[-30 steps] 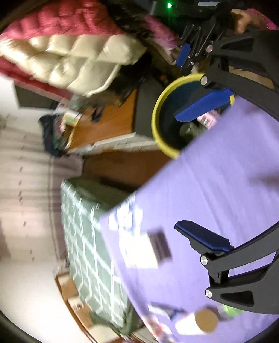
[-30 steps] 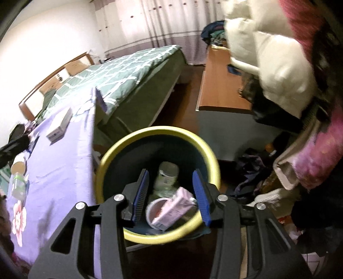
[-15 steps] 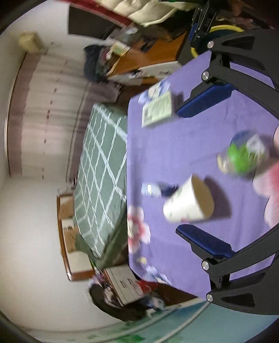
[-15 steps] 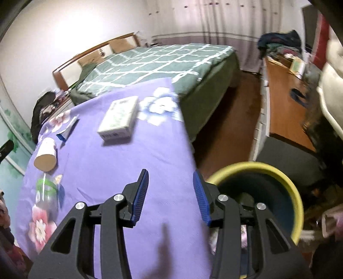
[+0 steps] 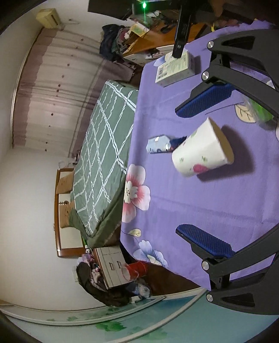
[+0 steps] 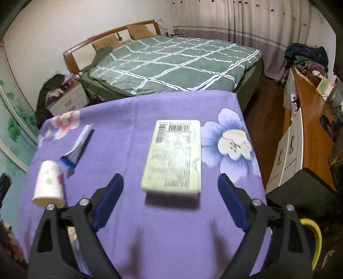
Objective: Collect trash
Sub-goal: 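Grasp the white medicine box with the right gripper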
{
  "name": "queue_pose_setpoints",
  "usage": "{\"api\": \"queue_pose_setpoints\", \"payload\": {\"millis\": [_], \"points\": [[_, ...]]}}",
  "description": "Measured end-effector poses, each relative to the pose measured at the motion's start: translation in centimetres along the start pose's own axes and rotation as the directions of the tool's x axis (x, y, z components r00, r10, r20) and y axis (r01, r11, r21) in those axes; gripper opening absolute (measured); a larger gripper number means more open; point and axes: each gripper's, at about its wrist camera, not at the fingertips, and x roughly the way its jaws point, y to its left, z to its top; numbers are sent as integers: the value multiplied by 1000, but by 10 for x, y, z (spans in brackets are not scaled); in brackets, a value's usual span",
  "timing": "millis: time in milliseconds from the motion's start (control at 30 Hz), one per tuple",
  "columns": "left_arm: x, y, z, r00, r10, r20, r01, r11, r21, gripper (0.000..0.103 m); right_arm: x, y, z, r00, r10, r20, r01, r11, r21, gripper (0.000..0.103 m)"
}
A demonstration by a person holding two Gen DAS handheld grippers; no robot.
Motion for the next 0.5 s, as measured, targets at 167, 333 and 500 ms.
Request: {"api": "queue_pose_setpoints", "payload": {"millis": [167, 333, 500], "points": [[8, 10, -5, 1000, 1, -1, -1, 1000, -25, 98, 33, 7, 15, 997, -64, -39, 64, 998, -1, 91], [14, 12, -9, 1000, -10, -15, 9, 999, -41, 98, 66, 7, 20, 986, -137, -96, 138, 990, 1, 91], [13, 9, -11, 1000, -16, -12, 15, 999, -38, 98, 79, 3, 12, 982, -142, -125, 143, 990, 4, 68]]}}
